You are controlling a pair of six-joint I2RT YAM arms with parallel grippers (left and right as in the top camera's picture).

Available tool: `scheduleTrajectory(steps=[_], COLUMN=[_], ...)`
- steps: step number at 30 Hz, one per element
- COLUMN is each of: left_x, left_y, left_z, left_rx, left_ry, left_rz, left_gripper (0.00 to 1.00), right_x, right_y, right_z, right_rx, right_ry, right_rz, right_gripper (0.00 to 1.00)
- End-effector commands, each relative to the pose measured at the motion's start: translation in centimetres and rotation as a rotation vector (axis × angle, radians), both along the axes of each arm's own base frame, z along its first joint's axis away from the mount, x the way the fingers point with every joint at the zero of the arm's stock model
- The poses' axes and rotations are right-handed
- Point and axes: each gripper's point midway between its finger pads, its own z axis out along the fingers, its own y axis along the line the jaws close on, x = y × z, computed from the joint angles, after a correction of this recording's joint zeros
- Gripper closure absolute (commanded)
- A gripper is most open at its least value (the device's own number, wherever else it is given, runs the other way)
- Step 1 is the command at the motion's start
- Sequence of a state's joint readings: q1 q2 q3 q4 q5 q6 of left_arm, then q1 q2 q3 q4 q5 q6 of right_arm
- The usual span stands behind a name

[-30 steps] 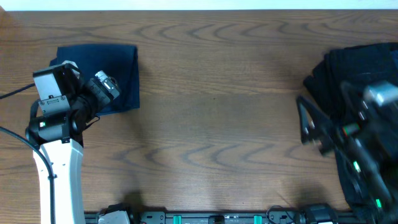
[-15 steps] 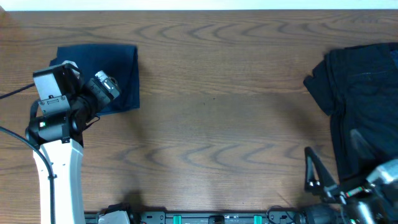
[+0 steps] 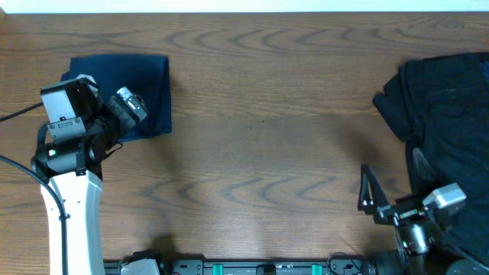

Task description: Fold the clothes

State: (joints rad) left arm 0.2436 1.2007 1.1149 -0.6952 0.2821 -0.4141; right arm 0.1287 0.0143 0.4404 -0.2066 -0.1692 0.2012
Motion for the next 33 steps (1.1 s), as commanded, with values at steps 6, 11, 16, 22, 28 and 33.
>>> scheduleTrajectory(steps=[6, 11, 16, 22, 28, 33], left_x=[0.1, 0.1, 0.1, 0.1, 0.1, 0.1], left_y=[-0.1, -0.1, -0.1, -0.1, -0.1, -0.1], left_z=[0.0, 0.0, 0.0, 0.0, 0.0, 0.0], left_rx=[0.008, 0.008, 0.008, 0.008, 0.008, 0.008], left_ry=[0.000, 0.000, 0.000, 0.000, 0.000, 0.000], left_rz=[-0.010, -0.010, -0.010, -0.010, -0.010, -0.010], left_gripper=[0.02, 0.02, 0.02, 0.02, 0.02, 0.02], right_x=[3.2, 4.3, 5.1, 5.5, 5.7, 5.8], right_y=[-1.0, -1.3, -1.9, -1.9, -1.9, -1.9], right_z=[-5.1, -7.2, -9.3, -11.4, -13.7, -15.6], right_rx=[0.011, 0.023, 0.055, 0.027, -0.065, -0.138], right_ry=[0.014, -0.010, 0.007, 0.073, 0.147, 0.212], right_rz=[-0.084, -0.112, -0.144, -0.154, -0.167, -0.170], right_gripper=[0.01, 0.01, 0.01, 0.01, 0.01, 0.01])
